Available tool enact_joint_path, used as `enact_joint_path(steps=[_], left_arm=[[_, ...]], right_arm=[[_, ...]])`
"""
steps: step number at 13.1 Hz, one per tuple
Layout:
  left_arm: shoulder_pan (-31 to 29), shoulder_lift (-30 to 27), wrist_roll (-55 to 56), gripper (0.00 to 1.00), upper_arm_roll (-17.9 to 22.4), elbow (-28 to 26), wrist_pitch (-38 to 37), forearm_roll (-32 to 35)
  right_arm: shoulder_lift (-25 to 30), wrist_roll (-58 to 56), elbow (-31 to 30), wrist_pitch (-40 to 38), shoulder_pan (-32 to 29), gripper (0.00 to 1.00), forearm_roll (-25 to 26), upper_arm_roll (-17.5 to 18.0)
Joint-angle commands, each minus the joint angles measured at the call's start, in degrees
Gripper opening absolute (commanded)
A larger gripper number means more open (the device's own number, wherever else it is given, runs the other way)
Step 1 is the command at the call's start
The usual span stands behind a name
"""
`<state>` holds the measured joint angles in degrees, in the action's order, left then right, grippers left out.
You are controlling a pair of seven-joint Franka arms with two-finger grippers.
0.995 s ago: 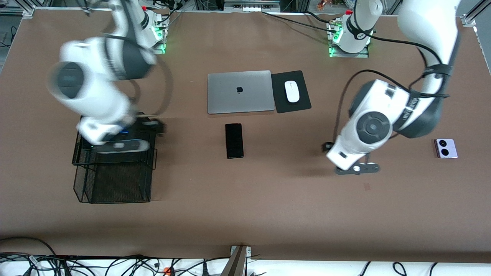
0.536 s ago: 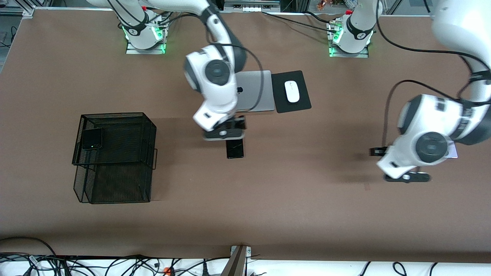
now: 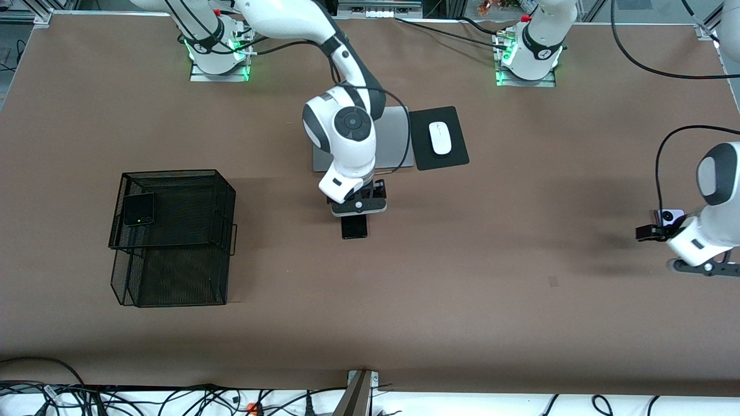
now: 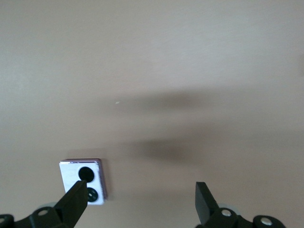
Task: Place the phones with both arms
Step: 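Grasp the bar phone with the right gripper while the left gripper reaches the lavender, then carry the bar phone into the basket while the left gripper grasps the lavender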
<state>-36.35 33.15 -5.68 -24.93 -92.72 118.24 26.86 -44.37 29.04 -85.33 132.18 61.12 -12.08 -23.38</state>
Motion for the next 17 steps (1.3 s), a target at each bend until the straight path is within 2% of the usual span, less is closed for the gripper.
enact_joint_path(steps=[1, 3, 6, 8, 16, 17], left_arm=[[-7.31, -1.42, -6.51, 1.00, -0.73, -7.81, 10.30, 1.09], [-12.59, 0.68, -10.48, 1.00, -0.82, -9.32, 13.76, 1.09], [-15.68, 3.49, -10.58, 1.00, -0.82, -9.33, 14.82, 1.00], [-16.82, 6.30, -10.85, 1.00, -0.73, -8.89, 19.55, 1.00], [-18.24, 8.16, -11.82, 1.00, 0.24, -8.80, 21.68, 1.09], [-18.24, 8.60, -11.82, 1.00, 0.50, -8.45, 21.68, 1.09]], right_arm=[[-1.41, -1.71, -2.56, 5.27, -0.73, 1.00, -1.11, 1.93], [-2.91, -1.62, -2.65, 6.95, -0.82, 1.00, -1.28, 2.46], [-4.58, -1.71, -2.65, 8.53, -0.83, 1.00, -2.60, 2.72], [-5.03, -1.71, -2.65, 8.71, -0.83, 1.00, -2.60, 2.72], [-6.26, -1.54, -2.74, 9.85, -1.18, 1.00, -2.78, 2.72], [-6.17, -1.54, -2.74, 9.85, -1.18, 0.96, -2.87, 2.72]])
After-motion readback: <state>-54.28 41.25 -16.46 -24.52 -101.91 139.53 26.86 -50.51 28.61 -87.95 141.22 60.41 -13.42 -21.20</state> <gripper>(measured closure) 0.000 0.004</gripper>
